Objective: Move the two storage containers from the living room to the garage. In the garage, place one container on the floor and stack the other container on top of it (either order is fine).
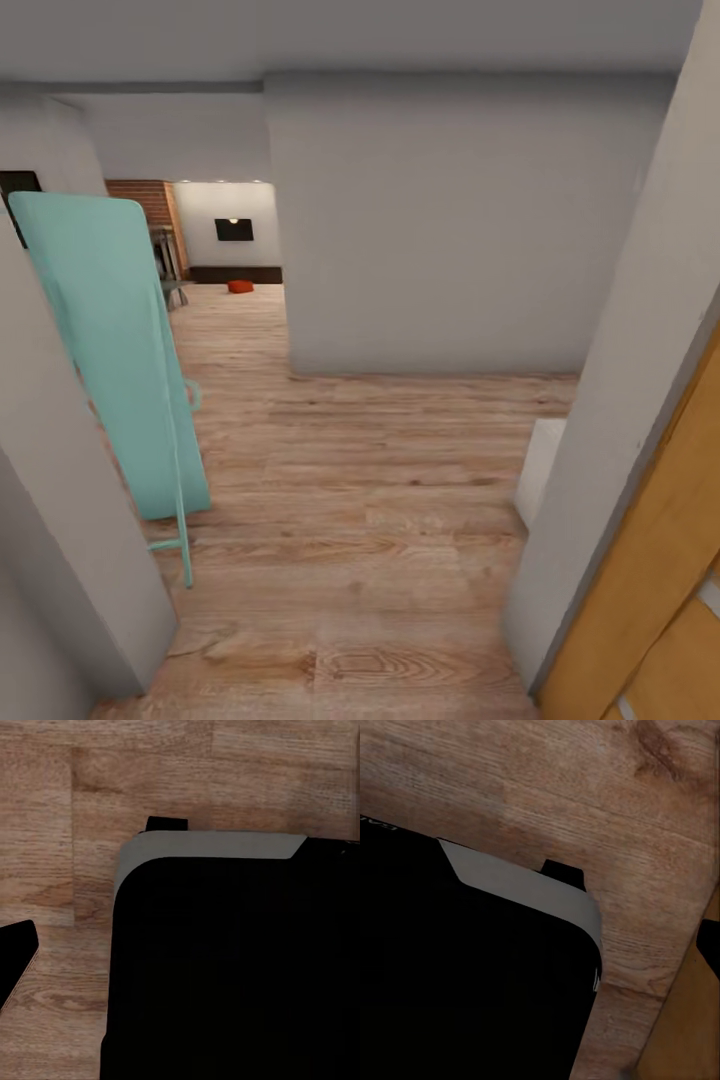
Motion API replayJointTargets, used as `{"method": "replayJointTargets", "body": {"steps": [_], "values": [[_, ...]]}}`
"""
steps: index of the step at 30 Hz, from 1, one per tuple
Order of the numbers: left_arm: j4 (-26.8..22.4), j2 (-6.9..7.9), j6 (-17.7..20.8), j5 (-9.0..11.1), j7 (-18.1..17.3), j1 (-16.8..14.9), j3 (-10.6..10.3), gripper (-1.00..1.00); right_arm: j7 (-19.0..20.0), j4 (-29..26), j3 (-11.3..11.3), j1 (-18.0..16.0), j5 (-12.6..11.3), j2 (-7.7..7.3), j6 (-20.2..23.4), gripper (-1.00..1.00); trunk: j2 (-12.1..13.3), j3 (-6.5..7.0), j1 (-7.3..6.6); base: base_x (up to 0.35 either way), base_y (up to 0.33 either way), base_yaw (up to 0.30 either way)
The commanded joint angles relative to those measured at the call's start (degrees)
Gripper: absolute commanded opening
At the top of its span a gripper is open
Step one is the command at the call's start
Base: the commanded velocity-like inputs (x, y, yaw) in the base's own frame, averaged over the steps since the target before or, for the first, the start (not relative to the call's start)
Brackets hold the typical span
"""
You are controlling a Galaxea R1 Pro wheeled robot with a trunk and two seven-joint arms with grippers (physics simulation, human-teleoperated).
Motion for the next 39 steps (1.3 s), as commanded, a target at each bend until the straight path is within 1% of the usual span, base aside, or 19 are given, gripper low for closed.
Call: {"method": "replayJointTargets", "body": {"steps": [1, 20, 26, 32, 39], "values": [[-0.03, -0.01, -0.11, 0.44, 0.0, 0.0, 0.07, 1.0, -0.08, 0.19, 0.49, -0.07, -0.53, 0.05, -0.34, 1.0, -0.02, -0.05, 0.03, 0.323, 0.0, 0.0], [0.02, -0.05, -0.11, 0.45, 0.0, 0.0, 0.07, 1.0, -0.14, 0.19, 0.46, -0.07, -0.59, -0.03, -0.28, 1.0, -0.02, -0.05, 0.03, 0.323, 0.0, 0.0], [0.02, -0.09, -0.15, 0.45, 0.0, 0.0, 0.07, 1.0, -0.67, 0.12, 0.48, -0.07, -0.53, -0.15, -0.37, 1.0, -0.02, -0.05, 0.03, 0.323, 0.0, 0.0], [0.02, -0.08, -0.18, 0.43, 0.0, 0.0, 0.07, 1.0, -0.79, -0.16, 0.92, -0.07, 0.19, -0.14, -0.47, 1.0, -0.02, -0.05, 0.03, 0.323, 0.0, 0.0], [0.02, -0.09, -0.17, 0.36, 0.19, 0.0, 0.07, 1.0, -0.79, -0.27, 0.77, -0.07, 0.17, -0.19, -0.51, 1.0, -0.02, -0.05, 0.03, 0.323, 0.0, 0.0]]}}
